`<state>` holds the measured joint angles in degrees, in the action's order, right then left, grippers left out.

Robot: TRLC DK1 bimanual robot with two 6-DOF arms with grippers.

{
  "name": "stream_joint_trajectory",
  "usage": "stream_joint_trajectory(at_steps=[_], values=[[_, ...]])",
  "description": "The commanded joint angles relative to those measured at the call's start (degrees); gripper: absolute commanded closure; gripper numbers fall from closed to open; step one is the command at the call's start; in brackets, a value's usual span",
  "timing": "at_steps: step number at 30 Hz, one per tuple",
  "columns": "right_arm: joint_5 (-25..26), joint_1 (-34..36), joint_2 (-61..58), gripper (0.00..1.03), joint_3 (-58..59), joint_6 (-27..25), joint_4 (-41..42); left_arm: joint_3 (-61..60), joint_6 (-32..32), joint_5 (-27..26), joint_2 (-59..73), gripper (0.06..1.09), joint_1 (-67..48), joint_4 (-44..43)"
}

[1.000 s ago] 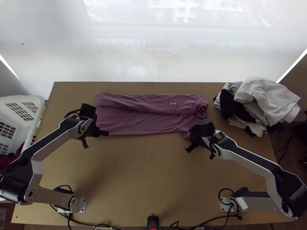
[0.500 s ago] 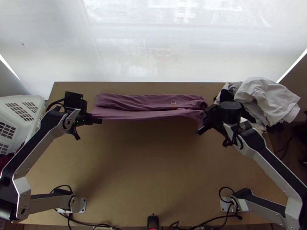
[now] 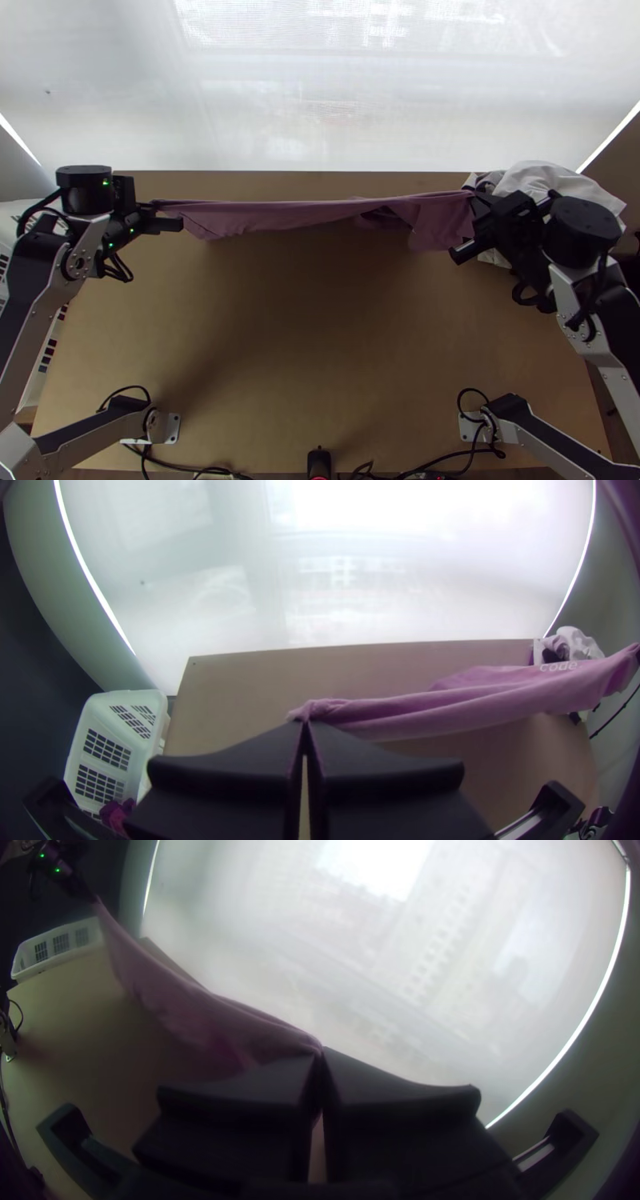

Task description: Fold the t-shirt

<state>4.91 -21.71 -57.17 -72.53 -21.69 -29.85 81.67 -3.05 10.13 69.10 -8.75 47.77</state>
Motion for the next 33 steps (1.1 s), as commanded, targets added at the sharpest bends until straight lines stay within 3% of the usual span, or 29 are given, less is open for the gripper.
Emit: stream_joint_trajectory(at_steps=[1, 17, 23, 29, 33], values=[[1.9, 0.1, 6.6, 1.00, -4.6, -1.5, -2.7, 8.3, 0.1, 1.0, -4.3, 1.05, 0.3, 3.0], [5.9, 0.2, 19.8, 1.00, -5.1, -9.9, 3.5, 27.4, 2.3, 2.8, -7.2, 1.05, -0.1, 2.6], [5.8, 0.3, 23.8, 1.00, -4.9, -15.8, 9.4, 35.2, 2.3, 7.9, -7.3, 1.05, 0.1, -1.4], [4.6, 0.1, 26.3, 1.00, -4.8, -20.1, 12.0, 41.2, 3.3, 8.0, -8.2, 1.05, 0.6, -2.2], [3.2, 0.1, 27.3, 1.00, -6.0, -20.1, 11.2, 41.0, 3.2, 6.6, -10.8, 1.05, 0.4, 0.2]])
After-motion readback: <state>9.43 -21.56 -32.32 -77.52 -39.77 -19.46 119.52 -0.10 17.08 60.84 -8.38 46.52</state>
